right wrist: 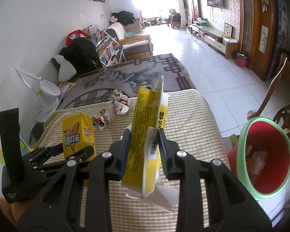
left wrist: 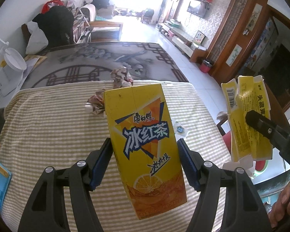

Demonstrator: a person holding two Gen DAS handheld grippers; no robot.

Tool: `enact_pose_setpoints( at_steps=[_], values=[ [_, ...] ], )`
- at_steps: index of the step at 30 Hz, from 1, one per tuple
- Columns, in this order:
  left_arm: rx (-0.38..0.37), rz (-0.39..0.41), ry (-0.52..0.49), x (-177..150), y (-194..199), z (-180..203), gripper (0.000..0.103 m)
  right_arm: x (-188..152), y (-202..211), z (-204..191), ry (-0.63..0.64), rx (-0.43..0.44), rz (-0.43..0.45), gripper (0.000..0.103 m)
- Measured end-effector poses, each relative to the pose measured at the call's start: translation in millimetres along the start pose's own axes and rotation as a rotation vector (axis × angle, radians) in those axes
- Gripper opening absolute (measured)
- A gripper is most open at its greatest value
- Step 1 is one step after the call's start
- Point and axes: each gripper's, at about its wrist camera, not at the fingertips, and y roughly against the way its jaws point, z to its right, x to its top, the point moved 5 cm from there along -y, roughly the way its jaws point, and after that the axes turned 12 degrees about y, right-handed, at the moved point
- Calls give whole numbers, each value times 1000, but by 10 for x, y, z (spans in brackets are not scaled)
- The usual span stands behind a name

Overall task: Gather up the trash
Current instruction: 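Carry the tea carton and packet over the red bucket and release both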

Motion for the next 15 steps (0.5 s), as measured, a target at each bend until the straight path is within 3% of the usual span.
enact_pose_setpoints(
  at_steps=[15],
  values=[
    [-8,1,-37,-177,-71,679,65,-121,149,601,-15,6,0,29]
  ],
)
